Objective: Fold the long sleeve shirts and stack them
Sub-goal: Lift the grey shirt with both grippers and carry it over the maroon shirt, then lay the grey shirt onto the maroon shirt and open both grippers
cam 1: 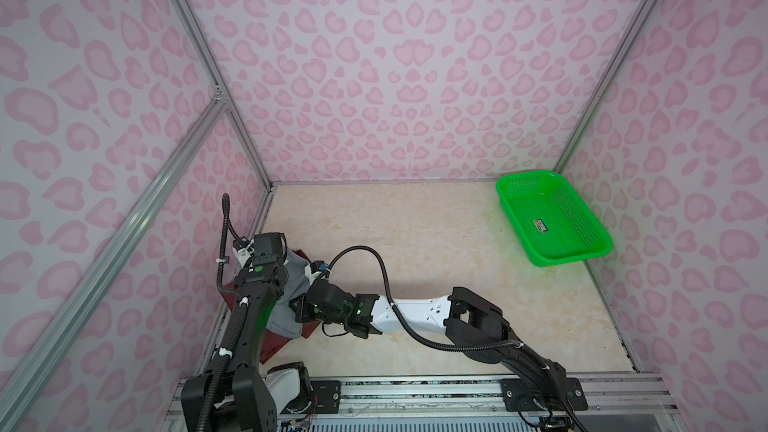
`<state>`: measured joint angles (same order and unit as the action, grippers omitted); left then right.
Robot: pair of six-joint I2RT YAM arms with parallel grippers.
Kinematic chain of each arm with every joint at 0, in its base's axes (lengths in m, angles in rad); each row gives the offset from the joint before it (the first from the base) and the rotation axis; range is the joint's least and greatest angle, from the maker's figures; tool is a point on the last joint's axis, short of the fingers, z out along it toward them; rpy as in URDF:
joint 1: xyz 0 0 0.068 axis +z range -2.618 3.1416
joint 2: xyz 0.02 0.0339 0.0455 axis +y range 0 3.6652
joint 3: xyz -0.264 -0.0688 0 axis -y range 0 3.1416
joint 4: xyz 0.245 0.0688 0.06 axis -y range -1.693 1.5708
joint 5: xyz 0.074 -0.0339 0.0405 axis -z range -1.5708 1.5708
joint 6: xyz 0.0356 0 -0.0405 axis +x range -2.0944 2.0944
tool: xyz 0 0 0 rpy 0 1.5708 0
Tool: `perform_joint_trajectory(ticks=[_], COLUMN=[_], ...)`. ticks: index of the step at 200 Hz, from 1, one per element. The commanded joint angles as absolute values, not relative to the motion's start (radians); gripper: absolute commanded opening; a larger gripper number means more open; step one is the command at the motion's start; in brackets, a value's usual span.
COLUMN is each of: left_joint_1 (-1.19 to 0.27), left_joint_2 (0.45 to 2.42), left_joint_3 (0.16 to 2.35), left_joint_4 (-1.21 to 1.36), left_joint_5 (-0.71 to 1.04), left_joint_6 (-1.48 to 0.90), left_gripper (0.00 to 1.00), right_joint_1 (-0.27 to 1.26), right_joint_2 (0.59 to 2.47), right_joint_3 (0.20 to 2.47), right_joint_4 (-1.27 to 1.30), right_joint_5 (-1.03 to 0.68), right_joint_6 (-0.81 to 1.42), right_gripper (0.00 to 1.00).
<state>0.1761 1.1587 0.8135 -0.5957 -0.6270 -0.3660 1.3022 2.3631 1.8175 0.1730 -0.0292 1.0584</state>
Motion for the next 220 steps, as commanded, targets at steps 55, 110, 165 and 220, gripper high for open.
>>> perform_joint_trajectory(ticks=[55, 110, 165, 220], left_joint_1=[0.187, 0.189, 0.188, 0.180], left_joint_2=[1.223, 1.168, 1.051, 0.984], left_joint_3=[0.878, 1.055, 1.045, 0.992], left_joint_4=[-0.525, -0.663, -0.651, -0.603], left_joint_5=[-0.634, -0.514, -0.341, -0.206], left_joint_6=[-0.423, -0.463, -0.462, -0.448], left_gripper=[0.39, 1.00, 0.97, 0.97], right_joint_1=[1.338, 1.336, 1.333, 1.360], right_joint_2=[2.461, 2.481, 2.332, 1.995], right_joint_3=[1.880, 1.850, 1.705, 1.497], right_joint_4=[0.185, 0.228, 0.319, 0.225], right_joint_5=[0.000, 0.024, 0.069, 0.258], right_joint_6=[1.126, 1.188, 1.141, 0.955], right_gripper=[0.00, 0.19, 0.74, 0.97])
